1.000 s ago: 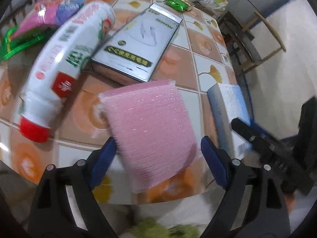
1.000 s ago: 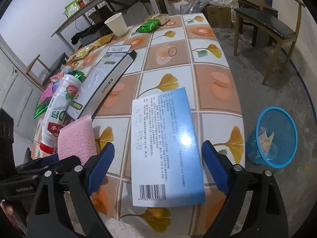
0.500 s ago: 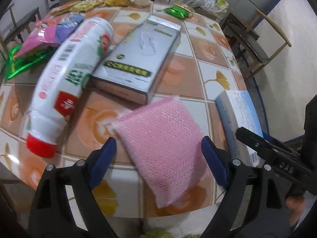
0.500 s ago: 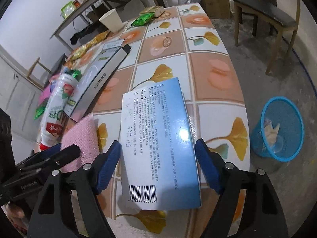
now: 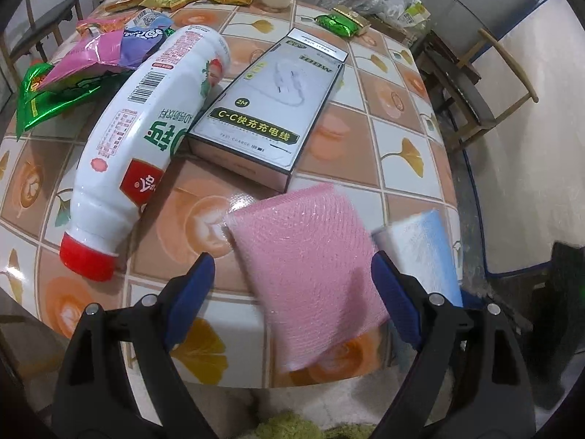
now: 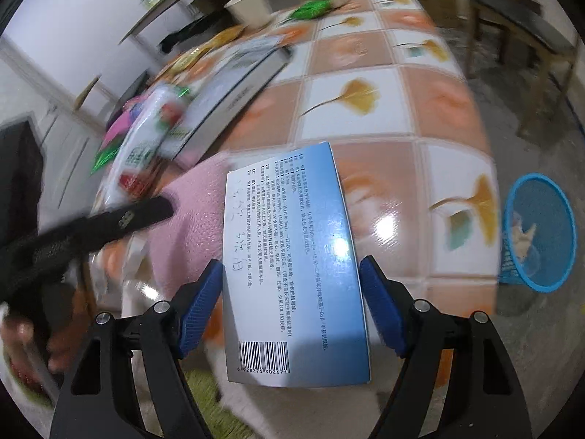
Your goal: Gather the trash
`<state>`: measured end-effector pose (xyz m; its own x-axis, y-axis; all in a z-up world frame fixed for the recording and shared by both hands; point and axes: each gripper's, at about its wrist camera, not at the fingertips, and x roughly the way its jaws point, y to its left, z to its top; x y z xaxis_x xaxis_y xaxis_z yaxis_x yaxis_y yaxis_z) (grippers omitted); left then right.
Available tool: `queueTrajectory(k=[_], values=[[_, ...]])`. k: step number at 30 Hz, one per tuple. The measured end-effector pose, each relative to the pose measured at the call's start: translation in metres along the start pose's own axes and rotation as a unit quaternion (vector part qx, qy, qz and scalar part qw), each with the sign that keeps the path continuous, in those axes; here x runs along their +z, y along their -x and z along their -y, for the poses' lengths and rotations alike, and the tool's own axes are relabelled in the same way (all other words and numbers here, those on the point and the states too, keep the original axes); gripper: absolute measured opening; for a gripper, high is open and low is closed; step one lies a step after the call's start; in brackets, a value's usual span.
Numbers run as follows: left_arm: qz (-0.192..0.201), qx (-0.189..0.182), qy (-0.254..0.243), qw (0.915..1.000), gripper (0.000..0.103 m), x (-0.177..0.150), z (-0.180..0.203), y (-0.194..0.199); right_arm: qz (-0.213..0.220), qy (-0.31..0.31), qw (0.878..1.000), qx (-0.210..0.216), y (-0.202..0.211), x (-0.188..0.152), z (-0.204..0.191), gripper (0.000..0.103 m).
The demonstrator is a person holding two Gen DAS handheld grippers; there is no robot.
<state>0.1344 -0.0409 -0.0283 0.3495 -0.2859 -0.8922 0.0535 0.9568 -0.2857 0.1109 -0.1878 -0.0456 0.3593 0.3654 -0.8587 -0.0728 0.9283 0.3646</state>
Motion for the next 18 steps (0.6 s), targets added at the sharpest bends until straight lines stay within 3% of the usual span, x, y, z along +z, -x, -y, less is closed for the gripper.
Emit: queueTrajectory(k=[4, 8, 14, 18], values=[[0.004, 0.006, 0.009, 0.9999, 0.083, 0.001, -0.005, 0.0, -0.002, 0.008, 1.0, 0.014, 0.008, -0.008, -0.002, 0.074], [0.005, 0.004, -0.001, 1.0, 0.083, -0.001, -0.003, 0.001, 0.032, -0.03, 0.999, -0.018, 0.027, -0.006, 0.023, 0.074], [-0.002, 0.029, -0.07, 0.9971, 0.083, -0.011, 0.016, -0.009, 0.063, -0.054, 0.995, -0.052, 0.036, 0.006, 0.047, 0.074], [-0.003, 0.051, -0.099, 0.9938, 0.083, -0.015, 0.02, -0.017, 0.045, -0.046, 0.996, -0.054, 0.023, 0.013, 0.045, 0.075]])
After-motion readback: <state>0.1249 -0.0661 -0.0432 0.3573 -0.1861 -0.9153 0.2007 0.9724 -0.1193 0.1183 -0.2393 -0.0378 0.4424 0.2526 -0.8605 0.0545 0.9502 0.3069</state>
